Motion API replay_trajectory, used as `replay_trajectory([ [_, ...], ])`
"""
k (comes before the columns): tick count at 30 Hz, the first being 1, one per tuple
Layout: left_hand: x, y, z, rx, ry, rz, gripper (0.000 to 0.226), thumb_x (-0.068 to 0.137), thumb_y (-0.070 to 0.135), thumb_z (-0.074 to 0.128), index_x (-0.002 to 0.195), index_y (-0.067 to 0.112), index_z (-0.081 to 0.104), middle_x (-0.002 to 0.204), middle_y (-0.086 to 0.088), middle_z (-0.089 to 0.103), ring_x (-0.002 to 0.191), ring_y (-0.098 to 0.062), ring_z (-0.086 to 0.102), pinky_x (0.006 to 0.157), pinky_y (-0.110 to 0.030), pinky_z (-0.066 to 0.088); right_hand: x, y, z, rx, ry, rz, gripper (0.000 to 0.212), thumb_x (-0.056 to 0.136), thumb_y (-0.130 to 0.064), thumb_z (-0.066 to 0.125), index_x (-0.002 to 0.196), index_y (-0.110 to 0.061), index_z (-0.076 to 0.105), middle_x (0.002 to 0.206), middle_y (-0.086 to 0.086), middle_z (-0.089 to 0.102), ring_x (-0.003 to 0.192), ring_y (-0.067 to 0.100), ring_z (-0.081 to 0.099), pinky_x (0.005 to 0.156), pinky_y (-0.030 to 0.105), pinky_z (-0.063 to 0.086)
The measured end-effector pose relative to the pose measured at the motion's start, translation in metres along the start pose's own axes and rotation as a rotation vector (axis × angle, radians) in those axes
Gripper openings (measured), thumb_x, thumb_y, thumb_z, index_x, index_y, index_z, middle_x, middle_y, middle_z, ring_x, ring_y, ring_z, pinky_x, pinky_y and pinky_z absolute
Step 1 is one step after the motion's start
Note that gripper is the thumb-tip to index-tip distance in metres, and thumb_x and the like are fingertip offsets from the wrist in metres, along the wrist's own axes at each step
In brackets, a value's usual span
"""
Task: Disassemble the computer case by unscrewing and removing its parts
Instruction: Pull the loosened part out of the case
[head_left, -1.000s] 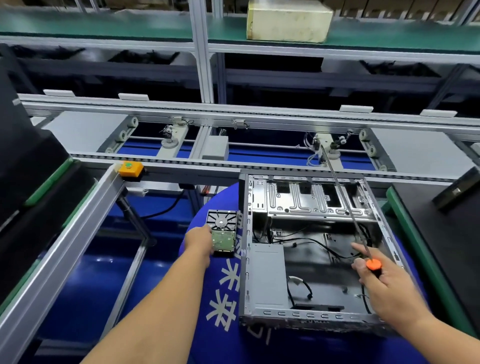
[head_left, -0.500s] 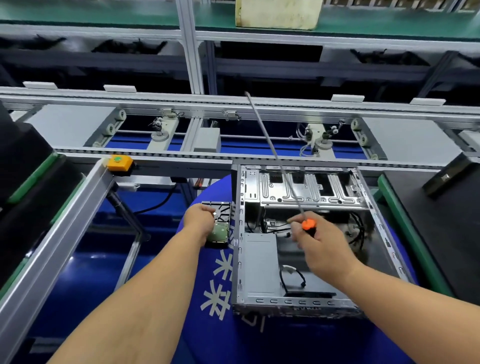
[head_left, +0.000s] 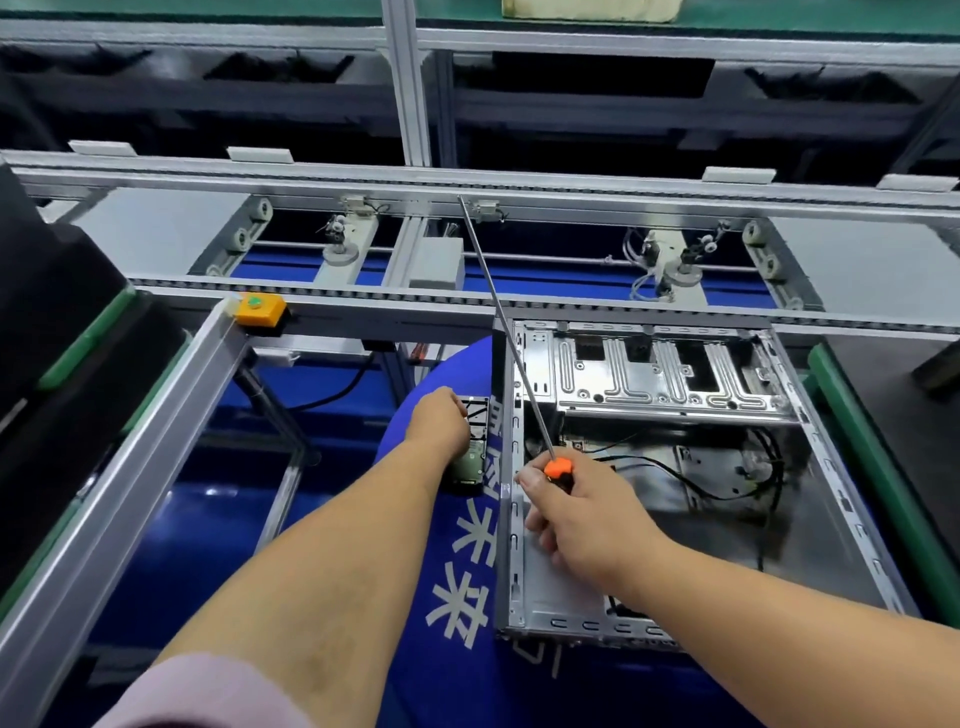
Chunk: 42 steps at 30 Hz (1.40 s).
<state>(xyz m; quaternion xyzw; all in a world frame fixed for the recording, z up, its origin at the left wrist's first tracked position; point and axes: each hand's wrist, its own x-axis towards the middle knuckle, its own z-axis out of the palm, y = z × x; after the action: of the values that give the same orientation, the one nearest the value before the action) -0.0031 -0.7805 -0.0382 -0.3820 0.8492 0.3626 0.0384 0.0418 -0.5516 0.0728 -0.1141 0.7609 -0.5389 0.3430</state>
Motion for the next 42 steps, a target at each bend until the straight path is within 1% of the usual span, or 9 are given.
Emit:
replay_trajectory([
  [5, 0.011, 0.0, -0.001, -0.102, 0.047, -0.018, 0.028, 0.095, -0.004, 0.057, 0.095, 0.021, 0.067, 0.116, -0.003, 0.07, 0.095, -0.019, 0.061, 0.078, -0.03, 0.048, 0.0, 0.002, -0.006, -0.022, -0.058, -0.038, 0.022, 0.105, -0.031, 0.056, 0.1, -0.009, 0.061, 0.072, 0.011, 0.066, 0.058, 0.016, 0.058, 0.052, 0.028, 0.052],
  [9, 0.01, 0.006, 0.001, -0.112, 0.009, 0.007, 0.037, 0.092, -0.009, 0.054, 0.098, 0.025, 0.068, 0.115, -0.003, 0.07, 0.101, -0.024, 0.068, 0.087, -0.04, 0.06, 0.0, 0.002, -0.008, -0.012, -0.061, -0.059, 0.024, 0.105, -0.029, 0.055, 0.101, -0.007, 0.06, 0.075, 0.02, 0.064, 0.059, 0.021, 0.057, 0.053, 0.032, 0.052],
  [12, 0.005, 0.011, 0.008, -0.048, -0.044, 0.06, 0.038, 0.092, -0.01, 0.048, 0.1, 0.023, 0.066, 0.112, -0.006, 0.07, 0.108, -0.03, 0.068, 0.089, -0.046, 0.06, 0.0, 0.004, -0.009, 0.011, -0.077, -0.061, 0.023, 0.105, -0.029, 0.056, 0.102, -0.006, 0.059, 0.073, 0.012, 0.063, 0.058, 0.022, 0.055, 0.053, 0.033, 0.051],
  [16, 0.002, 0.016, 0.011, -0.039, -0.04, 0.069, 0.037, 0.091, -0.009, 0.049, 0.088, 0.026, 0.063, 0.107, -0.006, 0.07, 0.094, -0.028, 0.067, 0.085, -0.047, 0.061, 0.001, 0.008, -0.012, 0.021, -0.102, -0.064, 0.022, 0.104, -0.031, 0.056, 0.1, -0.01, 0.06, 0.073, 0.01, 0.063, 0.058, 0.022, 0.056, 0.052, 0.036, 0.051],
  [21, -0.003, 0.011, 0.005, -0.067, -0.032, 0.031, 0.039, 0.094, -0.01, 0.049, 0.096, 0.025, 0.067, 0.122, -0.007, 0.069, 0.128, -0.028, 0.061, 0.091, -0.049, 0.059, 0.003, 0.012, -0.014, 0.011, -0.127, -0.088, 0.019, 0.103, -0.036, 0.058, 0.089, -0.024, 0.063, 0.073, 0.009, 0.064, 0.057, 0.02, 0.058, 0.051, 0.032, 0.053],
  [25, -0.012, -0.002, -0.003, 0.084, -0.039, 0.074, 0.034, 0.092, -0.007, 0.054, 0.096, 0.023, 0.07, 0.131, -0.007, 0.067, 0.105, -0.025, 0.065, 0.085, -0.04, 0.058, 0.003, 0.013, -0.015, 0.012, -0.136, -0.094, 0.02, 0.103, -0.038, 0.058, 0.088, -0.025, 0.063, 0.074, 0.009, 0.065, 0.058, 0.019, 0.059, 0.053, 0.032, 0.055],
  [28, -0.02, -0.012, -0.005, 0.189, -0.071, 0.109, 0.034, 0.091, -0.006, 0.052, 0.099, 0.022, 0.07, 0.113, -0.004, 0.069, 0.097, -0.025, 0.066, 0.083, -0.041, 0.06, 0.004, 0.012, -0.015, 0.021, -0.129, -0.095, 0.02, 0.103, -0.037, 0.058, 0.088, -0.024, 0.063, 0.074, 0.012, 0.066, 0.057, 0.019, 0.06, 0.052, 0.032, 0.054],
  [32, -0.025, -0.021, -0.002, 0.312, -0.096, 0.158, 0.036, 0.089, -0.007, 0.056, 0.107, 0.02, 0.07, 0.107, -0.004, 0.068, 0.093, -0.025, 0.067, 0.082, -0.038, 0.061, 0.005, 0.01, -0.012, -0.008, -0.123, -0.107, 0.022, 0.103, -0.038, 0.058, 0.088, -0.023, 0.063, 0.08, 0.023, 0.066, 0.056, 0.022, 0.061, 0.052, 0.036, 0.055],
  [42, -0.019, -0.024, 0.017, 0.439, -0.019, 0.341, 0.027, 0.093, 0.0, 0.063, 0.114, 0.016, 0.065, 0.122, -0.002, 0.056, 0.091, -0.02, 0.054, 0.077, -0.031, 0.047, 0.004, 0.013, -0.013, -0.05, -0.092, -0.128, 0.022, 0.102, -0.043, 0.057, 0.092, -0.024, 0.065, 0.079, 0.018, 0.07, 0.058, 0.024, 0.065, 0.055, 0.038, 0.059],
])
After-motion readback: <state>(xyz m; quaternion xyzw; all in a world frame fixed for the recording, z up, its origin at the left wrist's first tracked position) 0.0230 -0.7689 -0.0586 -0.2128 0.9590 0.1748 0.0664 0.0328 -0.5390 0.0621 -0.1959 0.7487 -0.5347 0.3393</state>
